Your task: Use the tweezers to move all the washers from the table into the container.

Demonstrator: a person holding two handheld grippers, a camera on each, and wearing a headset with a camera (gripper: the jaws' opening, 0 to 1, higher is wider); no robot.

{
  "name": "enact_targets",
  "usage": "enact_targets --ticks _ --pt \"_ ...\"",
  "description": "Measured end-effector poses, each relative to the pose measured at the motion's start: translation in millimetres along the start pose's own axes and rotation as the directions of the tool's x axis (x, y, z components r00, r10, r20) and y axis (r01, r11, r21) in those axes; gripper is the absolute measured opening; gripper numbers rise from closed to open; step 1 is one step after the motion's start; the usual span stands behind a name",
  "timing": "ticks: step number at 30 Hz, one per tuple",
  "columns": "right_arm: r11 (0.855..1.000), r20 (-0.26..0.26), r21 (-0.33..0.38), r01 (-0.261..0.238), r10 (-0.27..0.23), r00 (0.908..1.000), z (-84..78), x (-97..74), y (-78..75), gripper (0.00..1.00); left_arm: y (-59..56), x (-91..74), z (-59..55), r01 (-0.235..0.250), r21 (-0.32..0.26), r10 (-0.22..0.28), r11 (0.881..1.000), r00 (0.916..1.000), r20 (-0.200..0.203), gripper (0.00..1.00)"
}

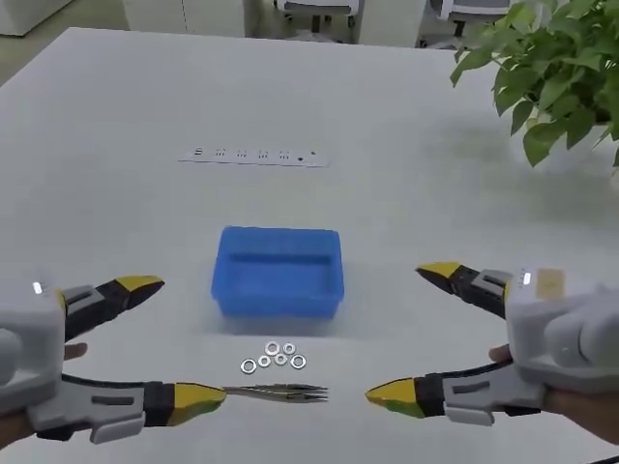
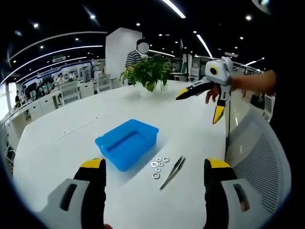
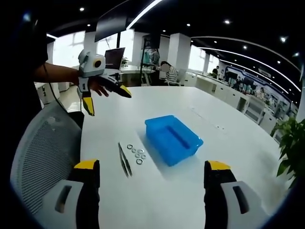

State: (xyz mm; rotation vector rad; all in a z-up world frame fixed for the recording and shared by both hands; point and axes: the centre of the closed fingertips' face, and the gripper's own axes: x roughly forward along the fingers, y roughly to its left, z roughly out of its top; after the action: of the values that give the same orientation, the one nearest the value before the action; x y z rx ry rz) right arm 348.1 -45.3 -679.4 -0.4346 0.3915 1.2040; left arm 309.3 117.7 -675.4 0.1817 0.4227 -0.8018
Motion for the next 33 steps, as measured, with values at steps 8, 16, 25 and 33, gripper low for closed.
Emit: enact_targets --ticks 8,16,25,33 --pt "0.999 -0.029 -0.019 -0.037 0.036 0.9989 -5.1 9.3 2.1 0.87 -0.4 5.9 -5.3 0.036 0.030 -0.035 0.999 0.9991 -0.023 0.83" --pt "0.995 -0.054 -0.050 -0.083 0.080 0.9953 -10.6 21.1 6.7 0.81 -3.4 13.9 -14.0 0.092 0.055 -0.089 0.994 0.9944 -0.056 0.73" --pt "0.986 -0.086 -0.089 -0.138 0.131 0.9877 -18.1 34.7 12.6 0.75 -6.2 24.7 -26.7 0.144 0.075 -0.136 0.987 0.9852 -0.105 0.64" --pt "0.973 -0.111 -0.116 -0.201 0.188 0.9758 -24.0 45.3 20.6 0.63 -11.4 32.5 -41.3 0.210 0.105 -0.190 0.972 0.9670 -0.170 0.49"
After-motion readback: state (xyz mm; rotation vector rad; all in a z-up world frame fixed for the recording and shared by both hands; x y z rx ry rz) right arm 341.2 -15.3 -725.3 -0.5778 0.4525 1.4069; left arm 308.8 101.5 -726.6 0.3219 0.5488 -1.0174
